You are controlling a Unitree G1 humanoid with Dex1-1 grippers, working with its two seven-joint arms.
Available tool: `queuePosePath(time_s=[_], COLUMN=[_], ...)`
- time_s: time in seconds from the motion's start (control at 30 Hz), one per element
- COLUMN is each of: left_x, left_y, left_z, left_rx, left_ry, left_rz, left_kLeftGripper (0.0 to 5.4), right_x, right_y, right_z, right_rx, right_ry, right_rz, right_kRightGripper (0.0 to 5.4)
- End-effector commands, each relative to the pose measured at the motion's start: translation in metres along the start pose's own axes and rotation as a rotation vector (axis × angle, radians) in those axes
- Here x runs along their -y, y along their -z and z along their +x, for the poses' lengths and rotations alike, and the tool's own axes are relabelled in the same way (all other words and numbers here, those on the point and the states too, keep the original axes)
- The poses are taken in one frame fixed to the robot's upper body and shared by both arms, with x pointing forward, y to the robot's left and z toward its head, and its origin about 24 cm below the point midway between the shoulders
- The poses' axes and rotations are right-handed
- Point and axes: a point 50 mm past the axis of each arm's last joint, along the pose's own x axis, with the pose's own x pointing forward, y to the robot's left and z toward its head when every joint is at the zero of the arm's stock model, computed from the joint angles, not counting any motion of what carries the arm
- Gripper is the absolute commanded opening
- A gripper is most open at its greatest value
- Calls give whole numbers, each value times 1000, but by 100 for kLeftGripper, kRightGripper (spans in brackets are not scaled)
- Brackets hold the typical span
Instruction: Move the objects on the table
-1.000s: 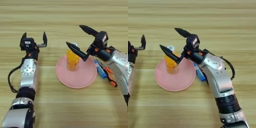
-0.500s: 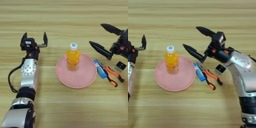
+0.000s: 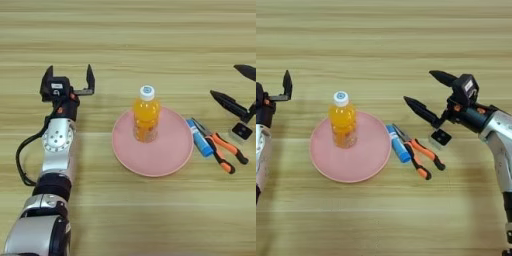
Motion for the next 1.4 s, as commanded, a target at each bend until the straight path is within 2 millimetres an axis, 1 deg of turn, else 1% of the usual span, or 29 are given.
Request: queuePosePath(time_s=[0.03,0.2,0.33,0.53,0.67,0.87,0.97,1.1,1.3,1.4], left_x=[-2,-5,-6,-7,-5,1,4,8,26,31], left_y=[-5,-7,-8,-11,-16,-27,-35,-46,-62,-67], left_z=[3,2,1,0,0,0,-3,-7,-17,-19], left_rx=[24,32,37,52,74,115,144,175,214,218], left_ry=[-4,-4,-4,0,25,113,173,252,425,473], left_rz=[15,18,20,25,17,20,18,-29,-83,-94], left_kLeftGripper=[540,540,540,540,540,540,540,540,540,540], right_x=[-3,-6,-9,-3,2,8,10,10,8,7], right_y=[10,32,45,54,56,56,56,57,59,59], right_z=[12,22,29,37,35,32,31,32,34,35], right_rx=[25,19,18,82,142,181,188,185,182,181], right_ry=[71,207,295,486,597,681,693,692,689,690], right_rz=[20,42,35,22,20,-5,-4,-7,-11,-10], right_kRightGripper=[536,536,536,536,536,536,536,536,536,536])
